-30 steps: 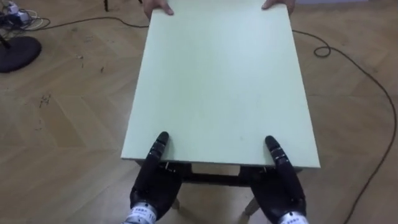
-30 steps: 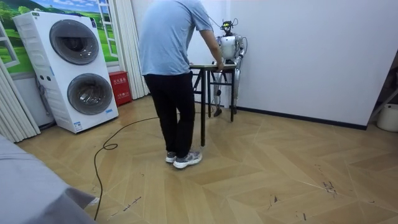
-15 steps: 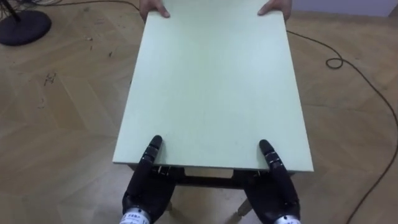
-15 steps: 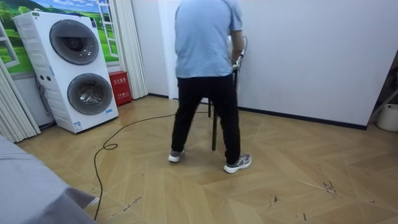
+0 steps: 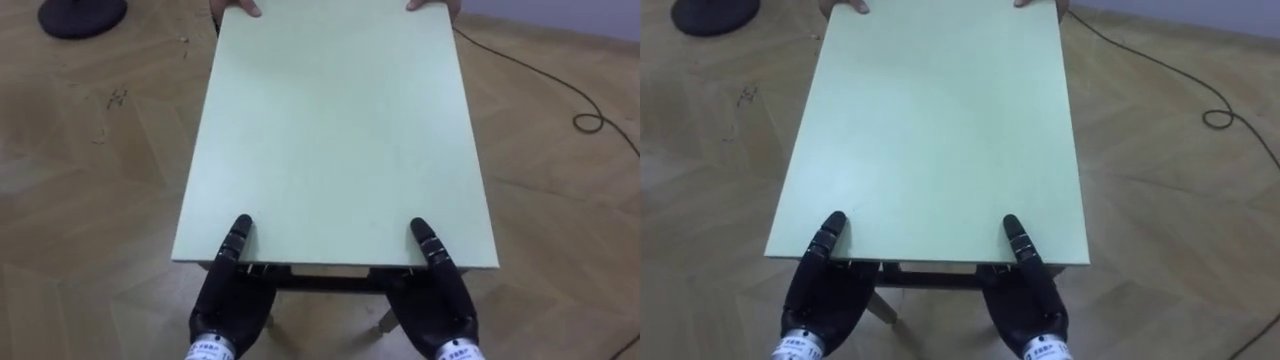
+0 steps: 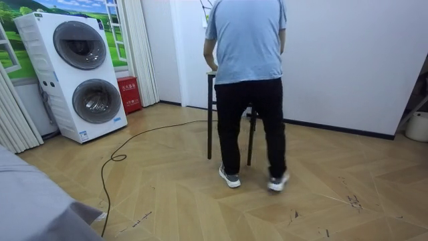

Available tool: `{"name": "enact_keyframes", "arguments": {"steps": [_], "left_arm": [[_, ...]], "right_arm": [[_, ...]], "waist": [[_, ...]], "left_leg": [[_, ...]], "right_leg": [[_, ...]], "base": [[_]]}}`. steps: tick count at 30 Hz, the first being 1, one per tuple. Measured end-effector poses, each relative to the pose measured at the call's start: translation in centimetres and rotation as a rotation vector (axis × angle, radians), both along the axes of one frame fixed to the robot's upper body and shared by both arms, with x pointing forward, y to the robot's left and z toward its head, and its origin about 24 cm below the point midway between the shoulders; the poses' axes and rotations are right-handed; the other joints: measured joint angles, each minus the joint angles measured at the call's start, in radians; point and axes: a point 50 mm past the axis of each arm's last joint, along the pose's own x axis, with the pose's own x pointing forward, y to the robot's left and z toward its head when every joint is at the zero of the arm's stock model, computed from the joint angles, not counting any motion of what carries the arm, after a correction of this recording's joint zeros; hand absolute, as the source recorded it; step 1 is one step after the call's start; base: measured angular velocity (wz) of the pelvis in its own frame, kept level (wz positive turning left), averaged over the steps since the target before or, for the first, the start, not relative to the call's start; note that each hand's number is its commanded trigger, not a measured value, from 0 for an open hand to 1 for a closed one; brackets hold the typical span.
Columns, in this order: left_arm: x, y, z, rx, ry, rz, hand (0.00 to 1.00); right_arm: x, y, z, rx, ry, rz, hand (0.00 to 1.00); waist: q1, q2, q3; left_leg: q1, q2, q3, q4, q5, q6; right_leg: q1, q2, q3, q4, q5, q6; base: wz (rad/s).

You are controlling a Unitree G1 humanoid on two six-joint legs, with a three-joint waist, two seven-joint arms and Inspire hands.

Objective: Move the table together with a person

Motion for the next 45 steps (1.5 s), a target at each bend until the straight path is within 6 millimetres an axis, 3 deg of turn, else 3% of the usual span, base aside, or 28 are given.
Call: {"name": "enact_keyframes", "arguments": {"steps": [4, 8, 13, 17, 20, 24, 32, 35, 38, 39, 41, 43, 44, 45], "left_arm": [[0.0, -0.2, 0.0, -0.015, 0.0, 0.005, 1.0], [-0.3, -0.1, 0.2, -0.023, -0.007, 0.021, 1.0], [-0.6, 0.0, 0.3, -0.024, -0.017, 0.04, 1.0], [-0.6, -0.1, 0.3, -0.025, -0.019, 0.04, 1.0], [-0.7, 0.0, 0.3, -0.024, -0.019, 0.044, 1.0], [-0.8, 0.0, 0.2, -0.021, -0.01, 0.039, 1.0], [-0.9, -0.1, 0.2, -0.018, -0.014, 0.057, 1.0], [-0.9, -0.2, 0.2, -0.029, -0.012, 0.055, 1.0], [-0.9, -0.4, 0.2, -0.031, -0.007, 0.052, 1.0], [-0.9, -0.5, 0.2, -0.036, -0.004, 0.052, 1.0], [-0.8, -0.9, 0.2, -0.05, -0.005, 0.066, 1.0], [-0.7, -1.4, 0.2, -0.041, -0.001, 0.052, 1.0], [-0.6, -1.5, 0.3, -0.033, -0.005, 0.042, 1.0], [-0.4, -1.6, 0.4, -0.024, -0.013, 0.026, 1.0]], "right_arm": [[0.3, -0.2, 0.2, -0.014, -0.014, 0.006, 1.0], [0.6, 0.1, 0.5, -0.016, -0.03, 0.017, 1.0], [0.8, 0.2, 0.6, -0.028, -0.041, 0.037, 1.0], [0.7, 0.1, 0.5, -0.029, -0.038, 0.033, 1.0], [0.7, 0.1, 0.5, -0.026, -0.035, 0.036, 1.0], [0.5, 0.1, 0.4, -0.029, -0.027, 0.035, 1.0], [0.8, 0.6, 0.5, -0.023, -0.031, 0.035, 1.0], [0.8, 0.4, 0.5, -0.029, -0.034, 0.03, 1.0], [0.8, 0.3, 0.6, -0.033, -0.033, 0.027, 1.0], [0.8, 0.3, 0.5, -0.035, -0.031, 0.025, 1.0], [0.8, 0.3, 0.6, -0.037, -0.035, 0.015, 1.0], [0.5, -0.2, 0.4, -0.049, -0.028, -0.009, 1.0], [0.3, -0.3, 0.3, -0.047, -0.025, -0.014, 1.0], [0.0, -0.4, 0.2, -0.044, -0.017, -0.03, 1.0]], "waist": [[0.026, 0.0, 0.0], [0.03, 0.0, -0.0001], [0.025, 0.002, -0.0011], [0.016, 0.002, -0.0012], [0.017, 0.003, -0.0012], [-0.002, 0.004, -0.0004], [0.023, 0.016, 0.0031], [0.021, 0.031, 0.0018], [0.012, 0.033, 0.0018], [-0.009, 0.033, 0.002], [-0.037, 0.038, 0.005], [-0.07, 0.038, 0.007], [-0.072, 0.035, 0.0101], [-0.079, 0.029, 0.0148]], "left_leg": [[-0.003, 0.0, -0.011, 0.0, 0.0, 0.0], [-0.023, -0.001, -0.042, 0.003, 0.002, -0.003], [-0.054, -0.001, -0.099, 0.005, 0.025, -0.017], [-0.071, 0.003, -0.048, 0.006, 0.044, -0.023], [-0.082, 0.001, -0.047, 0.007, 0.053, -0.025], [-0.086, -0.001, -0.039, 0.009, 0.069, -0.027], [-0.137, -0.008, -0.04, 0.055, 0.071, -0.024], [-0.16, -0.019, -0.032, 0.072, 0.076, -0.016], [-0.175, -0.041, -0.002, 0.078, 0.085, 0.0], [-0.18, -0.055, 0.008, 0.078, 0.091, 0.012], [-0.186, -0.074, 0.009, 0.077, 0.098, 0.026], [-0.175, -0.097, -0.003, 0.086, 0.102, 0.045], [-0.171, -0.103, -0.028, 0.088, 0.102, 0.046], [-0.171, -0.107, -0.085, 0.096, 0.101, 0.047]], "right_leg": [[0.004, -0.001, 0.0, -0.001, 0.0, 0.0], [0.006, -0.001, 0.0, -0.012, 0.0, 0.0], [0.018, -0.009, -0.06, -0.016, -0.001, 0.0], [0.033, -0.021, -0.082, -0.016, -0.011, 0.0], [0.043, -0.026, -0.083, -0.016, -0.016, 0.003], [0.072, -0.04, -0.121, -0.017, -0.021, 0.01], [0.069, -0.054, -0.147, -0.014, -0.025, 0.014], [0.067, -0.075, -0.176, -0.005, -0.031, 0.021], [0.041, -0.128, -0.197, 0.086, -0.064, 0.043], [0.039, -0.153, -0.209, 0.122, -0.076, 0.055], [0.032, -0.182, -0.191, 0.172, -0.083, 0.067], [0.026, -0.198, -0.119, 0.25, -0.089, 0.069], [0.015, -0.199, -0.089, 0.283, -0.091, 0.066], [-0.019, -0.17, -0.013, 0.313, -0.133, 0.04]], "base": [[0.12], [0.27], [0.44], [0.55], [0.37], [0.45], [0.18], [0.32], [0.45], [0.79], [0.84], [0.86], [0.87], [0.82]]}}
